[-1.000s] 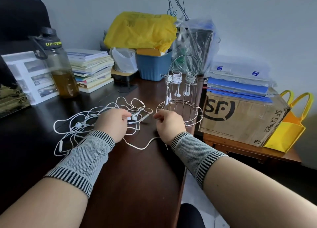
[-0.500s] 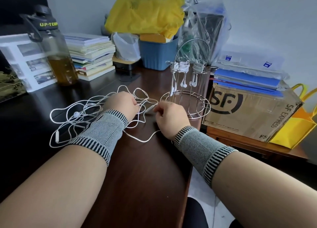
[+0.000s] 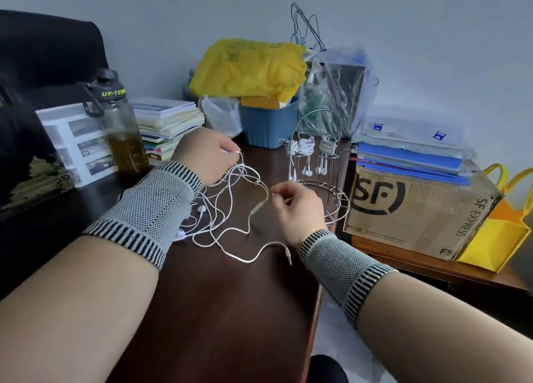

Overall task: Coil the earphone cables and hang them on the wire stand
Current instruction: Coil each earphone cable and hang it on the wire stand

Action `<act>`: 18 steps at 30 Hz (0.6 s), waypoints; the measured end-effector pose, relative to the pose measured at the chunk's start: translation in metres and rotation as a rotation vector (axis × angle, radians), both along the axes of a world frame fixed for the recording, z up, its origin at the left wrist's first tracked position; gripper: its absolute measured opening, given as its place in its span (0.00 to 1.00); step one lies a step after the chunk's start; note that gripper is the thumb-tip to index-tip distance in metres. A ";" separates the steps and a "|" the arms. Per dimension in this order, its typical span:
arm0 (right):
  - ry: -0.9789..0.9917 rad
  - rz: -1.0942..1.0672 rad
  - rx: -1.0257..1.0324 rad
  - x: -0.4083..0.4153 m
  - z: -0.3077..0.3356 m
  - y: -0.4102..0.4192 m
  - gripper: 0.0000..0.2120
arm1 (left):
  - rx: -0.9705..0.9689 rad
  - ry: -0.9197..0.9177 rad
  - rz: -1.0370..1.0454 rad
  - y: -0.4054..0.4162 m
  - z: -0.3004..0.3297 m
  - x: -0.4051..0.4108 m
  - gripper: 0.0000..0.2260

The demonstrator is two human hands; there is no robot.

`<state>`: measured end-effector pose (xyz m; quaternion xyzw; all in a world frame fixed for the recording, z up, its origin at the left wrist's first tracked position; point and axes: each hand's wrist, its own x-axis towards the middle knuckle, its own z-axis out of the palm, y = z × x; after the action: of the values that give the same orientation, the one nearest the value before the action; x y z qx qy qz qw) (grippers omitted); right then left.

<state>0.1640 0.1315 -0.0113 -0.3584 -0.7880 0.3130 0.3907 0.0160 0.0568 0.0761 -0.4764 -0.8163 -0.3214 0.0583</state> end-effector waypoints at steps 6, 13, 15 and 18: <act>0.174 0.208 -0.015 0.012 0.077 -0.002 0.06 | -0.131 0.157 -0.134 0.000 0.044 0.034 0.05; 0.094 0.285 -0.125 0.026 0.086 0.013 0.11 | 0.035 -0.401 -0.330 0.005 0.043 0.057 0.11; 0.165 0.305 -0.191 0.032 0.086 0.015 0.10 | 0.141 -0.622 -0.340 0.006 0.041 0.062 0.10; 0.328 0.344 -0.381 0.041 0.088 0.016 0.07 | 0.190 -0.736 -0.248 0.008 0.034 0.060 0.08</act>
<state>0.2050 0.1472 0.0763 -0.2311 -0.6906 0.5704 0.3799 0.0762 0.0652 0.1099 -0.4169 -0.6857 -0.5492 -0.2334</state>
